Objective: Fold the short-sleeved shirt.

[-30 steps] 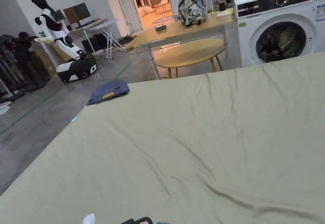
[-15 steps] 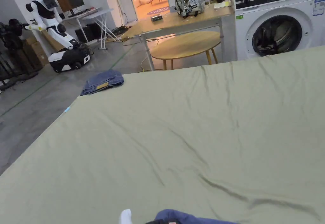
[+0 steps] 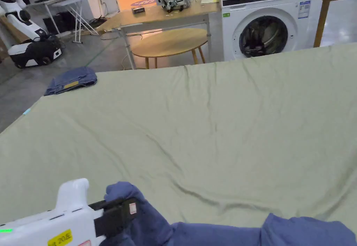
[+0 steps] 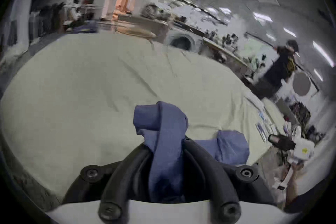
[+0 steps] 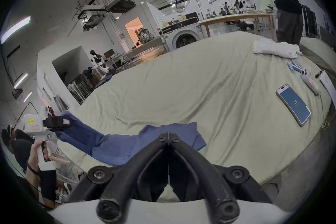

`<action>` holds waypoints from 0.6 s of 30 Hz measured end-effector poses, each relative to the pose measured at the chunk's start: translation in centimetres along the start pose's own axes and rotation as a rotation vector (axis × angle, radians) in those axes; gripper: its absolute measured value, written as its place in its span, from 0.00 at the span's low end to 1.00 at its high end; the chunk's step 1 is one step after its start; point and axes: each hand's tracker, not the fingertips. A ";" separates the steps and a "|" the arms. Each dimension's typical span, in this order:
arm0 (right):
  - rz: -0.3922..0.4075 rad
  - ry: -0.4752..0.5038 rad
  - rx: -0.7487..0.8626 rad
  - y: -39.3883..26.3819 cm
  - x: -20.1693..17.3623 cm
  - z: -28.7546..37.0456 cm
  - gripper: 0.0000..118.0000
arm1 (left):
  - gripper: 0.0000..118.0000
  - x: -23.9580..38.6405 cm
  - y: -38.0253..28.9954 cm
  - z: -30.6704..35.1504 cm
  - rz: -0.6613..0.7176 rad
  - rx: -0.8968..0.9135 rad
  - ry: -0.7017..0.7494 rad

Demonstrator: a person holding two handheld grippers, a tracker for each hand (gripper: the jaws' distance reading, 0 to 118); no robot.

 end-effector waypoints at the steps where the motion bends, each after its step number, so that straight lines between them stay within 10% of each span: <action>1: 0.007 0.000 0.002 0.0 -0.2 0.3 0.00 | 0.08 1.7 -0.8 -2.3 -0.022 -0.045 -0.032; 6: 0.025 -0.025 0.030 -0.2 0.0 2.2 0.00 | 0.09 7.2 -4.1 -12.3 -0.079 -0.195 -0.102; 11: -0.014 -0.075 0.033 -0.9 1.4 3.3 0.00 | 0.60 8.4 -4.6 -13.5 -0.074 -0.148 -0.238; 16: -0.067 -0.083 0.008 -1.6 2.6 2.8 0.00 | 0.56 6.8 -4.4 -11.6 -0.006 -0.111 -0.288; 18: -0.070 -0.082 0.005 -1.6 2.6 2.8 0.00 | 0.14 5.7 -5.3 -12.4 0.037 -0.128 -0.292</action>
